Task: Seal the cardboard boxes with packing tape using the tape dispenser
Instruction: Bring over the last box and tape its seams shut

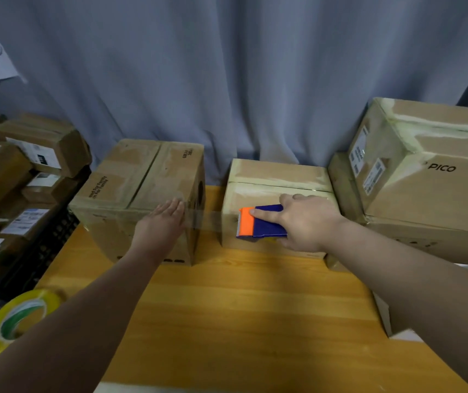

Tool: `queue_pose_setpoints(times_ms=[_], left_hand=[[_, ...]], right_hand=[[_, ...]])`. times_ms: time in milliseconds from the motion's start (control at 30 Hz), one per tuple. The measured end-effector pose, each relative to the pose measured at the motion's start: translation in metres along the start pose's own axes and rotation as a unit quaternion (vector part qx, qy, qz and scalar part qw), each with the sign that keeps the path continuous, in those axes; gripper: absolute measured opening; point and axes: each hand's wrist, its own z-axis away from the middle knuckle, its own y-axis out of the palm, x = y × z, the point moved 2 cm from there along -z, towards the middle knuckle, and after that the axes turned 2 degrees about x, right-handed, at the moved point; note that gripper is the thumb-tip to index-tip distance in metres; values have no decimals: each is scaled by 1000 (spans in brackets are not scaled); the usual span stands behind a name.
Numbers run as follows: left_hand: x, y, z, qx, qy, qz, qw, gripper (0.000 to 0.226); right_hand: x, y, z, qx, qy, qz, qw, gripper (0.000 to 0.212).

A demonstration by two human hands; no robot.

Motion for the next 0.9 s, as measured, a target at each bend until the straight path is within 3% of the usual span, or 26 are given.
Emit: queue_pose_setpoints(times_ms=[200, 367, 500, 600, 667, 700, 767, 833, 867, 900], left_hand=[[10, 5, 0, -53, 33, 0, 998, 52], [10, 7, 1, -57, 50, 0, 997, 52], [13, 5, 3, -48, 49, -5, 998, 52], [14, 4, 4, -50, 50, 7, 997, 52], [13, 5, 4, -43, 45, 9, 998, 55], [12, 6, 5, -40, 41, 7, 998, 56], [12, 6, 5, -38, 33, 6, 999, 56], [11, 5, 6, -33, 26, 5, 999, 55], [10, 5, 6, -29, 24, 4, 999, 55], [10, 4, 6, -26, 22, 2, 999, 56]], right_hand=[[28, -8, -44, 128, -4, 11, 992, 59], [61, 12, -97, 293, 44, -141, 945, 45], [94, 31, -122, 296, 44, -206, 932, 37], [98, 65, -113, 341, 41, -218, 913, 26], [87, 99, -89, 320, 63, -289, 900, 27], [81, 117, -75, 281, 92, -382, 875, 40], [71, 143, -46, 186, 173, -611, 750, 62], [72, 163, -29, 162, 252, -743, 598, 61], [76, 172, -25, 161, 274, -775, 546, 57], [79, 182, -24, 156, 284, -792, 518, 53]])
